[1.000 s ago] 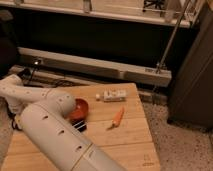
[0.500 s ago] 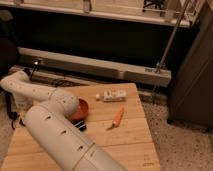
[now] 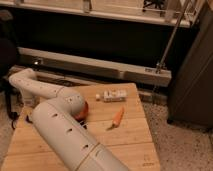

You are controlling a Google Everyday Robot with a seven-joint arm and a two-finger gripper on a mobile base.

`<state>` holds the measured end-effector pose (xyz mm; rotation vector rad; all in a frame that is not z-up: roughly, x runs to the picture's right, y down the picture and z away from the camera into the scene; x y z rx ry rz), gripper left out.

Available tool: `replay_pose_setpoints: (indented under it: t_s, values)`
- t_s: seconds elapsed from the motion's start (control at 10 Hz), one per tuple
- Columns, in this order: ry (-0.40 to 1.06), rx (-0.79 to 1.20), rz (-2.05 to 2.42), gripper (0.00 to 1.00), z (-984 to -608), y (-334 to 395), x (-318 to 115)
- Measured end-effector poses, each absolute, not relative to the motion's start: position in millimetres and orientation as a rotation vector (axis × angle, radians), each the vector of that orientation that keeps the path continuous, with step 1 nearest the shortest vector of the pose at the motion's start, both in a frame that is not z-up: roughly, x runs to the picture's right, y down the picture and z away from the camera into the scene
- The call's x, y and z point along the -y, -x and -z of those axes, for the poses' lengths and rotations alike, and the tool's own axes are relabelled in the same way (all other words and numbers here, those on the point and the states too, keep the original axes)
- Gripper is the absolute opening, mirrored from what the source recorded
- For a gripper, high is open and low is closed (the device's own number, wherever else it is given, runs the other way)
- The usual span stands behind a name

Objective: Wipe the white sponge on the table

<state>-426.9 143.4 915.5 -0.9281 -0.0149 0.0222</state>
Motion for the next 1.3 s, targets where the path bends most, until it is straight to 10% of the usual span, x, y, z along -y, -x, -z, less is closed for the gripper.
replay_pose_setpoints:
  t_s: [1.3]
  values:
    - [1.031,0.016,-0.023,0.06,-880,352,-171]
